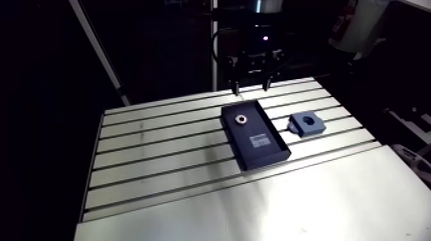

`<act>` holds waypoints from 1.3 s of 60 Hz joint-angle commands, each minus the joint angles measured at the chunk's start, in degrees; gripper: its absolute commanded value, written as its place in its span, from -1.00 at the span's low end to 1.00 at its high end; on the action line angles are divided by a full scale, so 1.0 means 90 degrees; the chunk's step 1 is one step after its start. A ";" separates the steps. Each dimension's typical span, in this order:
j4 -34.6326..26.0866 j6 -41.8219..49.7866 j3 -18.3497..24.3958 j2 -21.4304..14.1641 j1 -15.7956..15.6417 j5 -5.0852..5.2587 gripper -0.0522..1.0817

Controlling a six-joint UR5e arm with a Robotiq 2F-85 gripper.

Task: Pick up the bearing and press it into the housing until flush.

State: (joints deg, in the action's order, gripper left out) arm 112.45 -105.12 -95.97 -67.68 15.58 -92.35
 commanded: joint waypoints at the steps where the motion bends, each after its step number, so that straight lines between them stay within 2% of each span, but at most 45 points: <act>1: 0.0144 0.0024 -0.0111 0.0151 -0.0010 -0.0007 -0.58; 18: 0.0270 0.0033 -0.0122 0.0345 -0.0020 0.0003 -0.46; 62: 0.0466 0.0054 -0.0220 0.0484 -0.0050 0.0042 -0.28; 78: 0.0527 0.0054 -0.0259 0.0494 -0.0071 0.0042 -0.27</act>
State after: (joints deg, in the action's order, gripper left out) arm 116.75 -104.64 -98.01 -63.32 15.03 -91.99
